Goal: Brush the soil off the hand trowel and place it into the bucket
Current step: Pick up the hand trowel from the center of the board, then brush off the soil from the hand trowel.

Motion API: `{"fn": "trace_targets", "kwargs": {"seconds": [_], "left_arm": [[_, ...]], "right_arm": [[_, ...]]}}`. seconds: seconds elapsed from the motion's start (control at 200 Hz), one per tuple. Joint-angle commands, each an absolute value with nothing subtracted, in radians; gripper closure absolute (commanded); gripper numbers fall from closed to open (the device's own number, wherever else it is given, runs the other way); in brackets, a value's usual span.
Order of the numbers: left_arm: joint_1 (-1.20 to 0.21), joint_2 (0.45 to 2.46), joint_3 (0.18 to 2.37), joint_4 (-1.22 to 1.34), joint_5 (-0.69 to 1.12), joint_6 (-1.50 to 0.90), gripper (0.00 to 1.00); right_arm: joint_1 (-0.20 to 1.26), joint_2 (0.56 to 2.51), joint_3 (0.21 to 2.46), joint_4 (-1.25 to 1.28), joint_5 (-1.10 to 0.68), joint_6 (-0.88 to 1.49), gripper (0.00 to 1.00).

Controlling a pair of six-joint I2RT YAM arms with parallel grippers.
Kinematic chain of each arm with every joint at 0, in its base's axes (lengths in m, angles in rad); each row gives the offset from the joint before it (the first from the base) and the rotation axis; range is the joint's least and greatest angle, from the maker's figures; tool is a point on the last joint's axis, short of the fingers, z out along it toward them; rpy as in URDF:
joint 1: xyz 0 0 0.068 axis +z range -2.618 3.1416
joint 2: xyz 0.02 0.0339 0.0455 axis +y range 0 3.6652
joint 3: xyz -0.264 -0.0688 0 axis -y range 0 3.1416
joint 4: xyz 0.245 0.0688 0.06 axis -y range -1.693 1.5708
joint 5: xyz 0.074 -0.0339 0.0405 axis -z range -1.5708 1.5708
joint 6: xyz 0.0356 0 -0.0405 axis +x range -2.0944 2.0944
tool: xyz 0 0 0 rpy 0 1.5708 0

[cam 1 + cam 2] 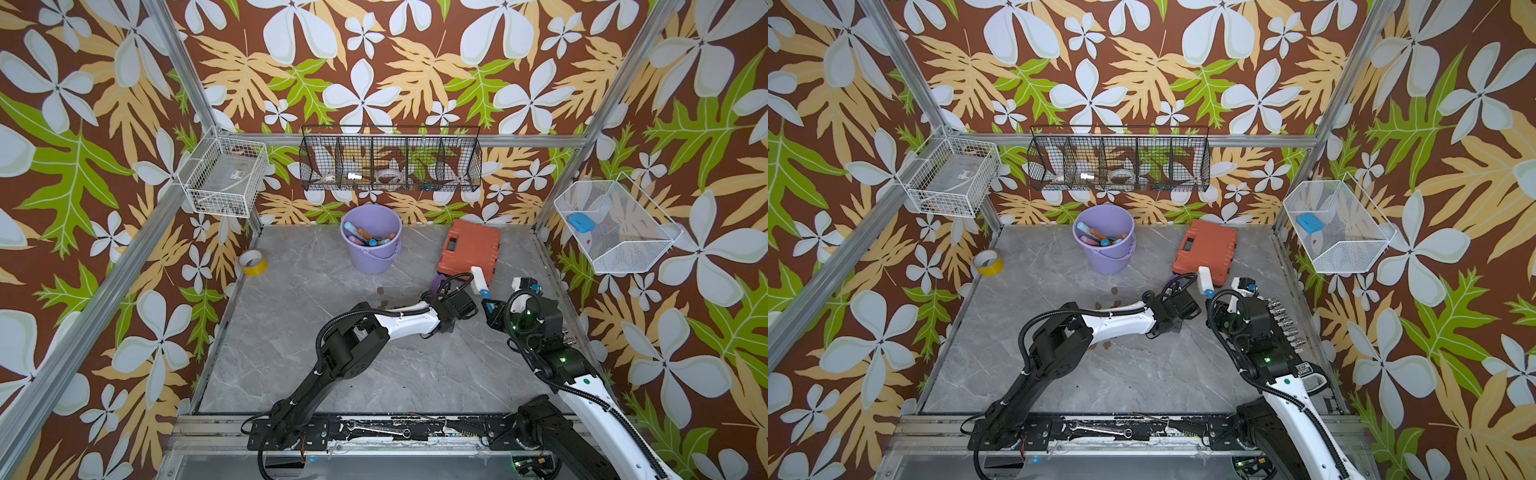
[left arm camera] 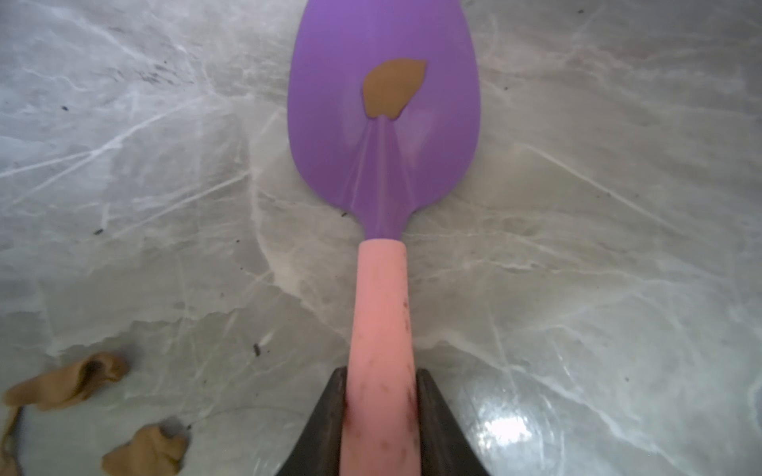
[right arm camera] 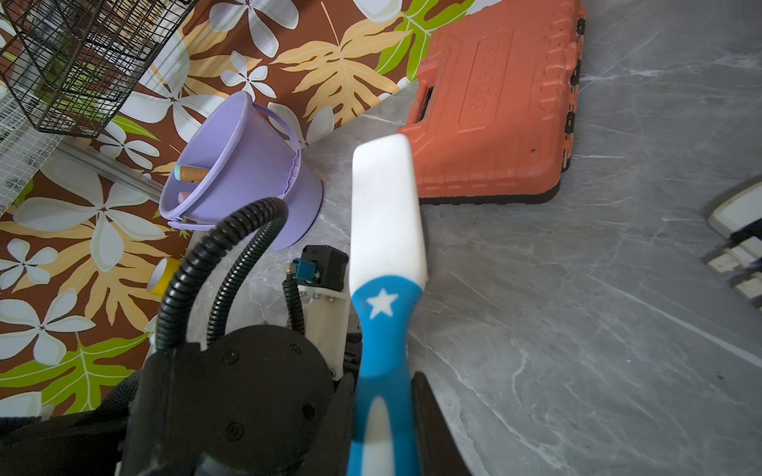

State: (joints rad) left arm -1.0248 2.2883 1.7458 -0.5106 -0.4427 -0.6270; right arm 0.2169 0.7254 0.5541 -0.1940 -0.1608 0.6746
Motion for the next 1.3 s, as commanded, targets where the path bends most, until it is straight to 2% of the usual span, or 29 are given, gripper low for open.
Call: {"fn": "trace_targets", "kwargs": {"seconds": [0.0, 0.08, 0.115, 0.28, 0.47, 0.716, 0.831, 0.971, 1.161, 1.201, 1.296], "left_arm": [[-1.015, 2.258, 1.731, -0.517, -0.463, -0.581, 0.79], [-1.007, 2.22, 1.696, -0.522, -0.465, -0.555, 0.9], [-1.002, 2.196, 1.672, -0.522, -0.451, -0.544, 1.0], [-0.991, 2.012, 1.479, -0.552, -0.403, -0.492, 1.0], [-0.985, 1.734, 1.247, -0.638, -0.336, -0.46, 1.0], [-0.985, 1.475, 1.076, -0.712, -0.215, -0.437, 1.0], [-0.985, 1.433, 1.055, -0.764, -0.251, -0.447, 1.0], [-0.985, 1.387, 1.03, -0.776, -0.29, -0.47, 1.0], [-0.986, 1.357, 1.001, -0.825, -0.361, -0.49, 1.0], [-0.985, 1.355, 0.993, -0.831, -0.366, -0.496, 1.0], [-0.985, 1.35, 0.982, -0.844, -0.372, -0.507, 1.0]], "right_arm": [[0.216, 0.72, 0.561, -0.165, -0.163, 0.662, 1.0], [0.216, 0.711, 0.568, -0.179, -0.17, 0.659, 1.0], [0.216, 0.709, 0.569, -0.187, -0.177, 0.659, 1.0], [0.216, 0.719, 0.591, -0.221, -0.239, 0.658, 1.0], [0.252, 0.765, 0.645, -0.263, -0.398, 0.627, 1.0], [0.628, 0.96, 0.779, -0.36, -0.326, 0.536, 1.0], [0.748, 1.073, 0.84, -0.415, -0.271, 0.511, 1.0], [0.794, 1.182, 0.874, -0.428, -0.278, 0.506, 1.0], [0.79, 1.299, 0.99, -0.583, 0.059, 0.48, 1.0], [0.792, 1.296, 1.008, -0.558, 0.054, 0.483, 1.0], [0.819, 1.275, 1.023, -0.447, -0.084, 0.478, 1.0]]}}
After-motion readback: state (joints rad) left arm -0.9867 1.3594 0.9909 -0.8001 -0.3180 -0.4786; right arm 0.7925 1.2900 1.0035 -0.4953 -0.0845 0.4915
